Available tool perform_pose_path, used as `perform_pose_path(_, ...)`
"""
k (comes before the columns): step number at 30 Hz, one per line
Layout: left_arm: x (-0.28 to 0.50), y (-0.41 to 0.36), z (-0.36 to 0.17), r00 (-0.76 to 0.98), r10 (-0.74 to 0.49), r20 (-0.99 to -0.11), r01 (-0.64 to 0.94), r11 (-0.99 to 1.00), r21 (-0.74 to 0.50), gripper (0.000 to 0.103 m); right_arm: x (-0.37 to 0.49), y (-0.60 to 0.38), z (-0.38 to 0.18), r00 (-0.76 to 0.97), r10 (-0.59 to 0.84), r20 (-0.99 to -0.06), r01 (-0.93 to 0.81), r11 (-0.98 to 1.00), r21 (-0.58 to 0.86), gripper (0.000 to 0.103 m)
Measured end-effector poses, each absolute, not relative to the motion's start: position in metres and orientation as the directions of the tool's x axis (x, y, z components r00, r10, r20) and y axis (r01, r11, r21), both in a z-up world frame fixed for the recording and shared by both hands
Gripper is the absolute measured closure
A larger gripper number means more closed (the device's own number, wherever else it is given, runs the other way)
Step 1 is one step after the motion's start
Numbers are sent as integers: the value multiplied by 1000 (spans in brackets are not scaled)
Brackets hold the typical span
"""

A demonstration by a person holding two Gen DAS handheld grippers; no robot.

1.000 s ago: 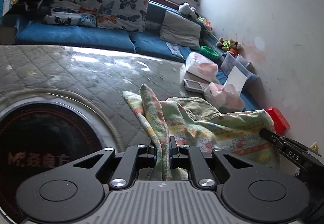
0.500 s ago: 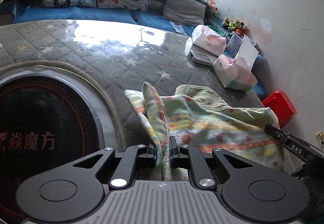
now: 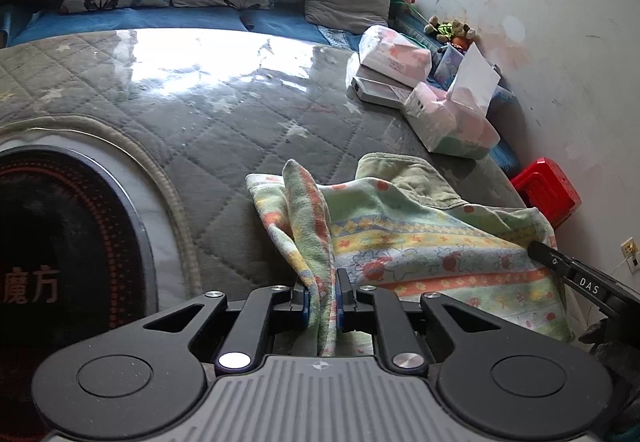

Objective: Fold clothes
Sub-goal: 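Lift the held edge with both grippers and fold it across the shirt, then lay the folded edge down and open both grippers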

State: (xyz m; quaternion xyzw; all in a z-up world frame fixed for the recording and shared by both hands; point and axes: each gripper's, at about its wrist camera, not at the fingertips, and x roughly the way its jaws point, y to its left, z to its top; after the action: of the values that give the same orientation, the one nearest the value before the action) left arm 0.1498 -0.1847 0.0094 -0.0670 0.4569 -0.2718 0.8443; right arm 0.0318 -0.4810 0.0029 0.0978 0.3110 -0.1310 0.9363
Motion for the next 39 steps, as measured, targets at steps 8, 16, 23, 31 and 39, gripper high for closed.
perform_pose_path(8, 148, -193, 8, 442, -503, -742, 412, 849, -330, 78, 30, -492, -4, 755, -212, -620, 344, 934, 100, 94)
perform_pose_path(16, 147, -189, 18, 520, -429, -739, 404, 885, -230, 46, 23, -501, -5, 737, -253, -627, 390, 917, 89, 78)
perform_pose_path(23, 146, -194, 32, 563, -435, -703, 397, 888, -231, 48, 29, -483, 7, 784, -174, -596, 313, 940, 136, 64)
perform_pose_path(31, 149, -229, 36, 502, -543, -673, 482, 822, -304, 59, 64, -460, -2, 781, -82, -619, 239, 955, 175, 63)
perform_pose_path(39, 169, -260, 17, 433, -589, -683, 494, 788, -367, 70, 84, -460, -14, 764, -83, -640, 250, 952, 175, 63)
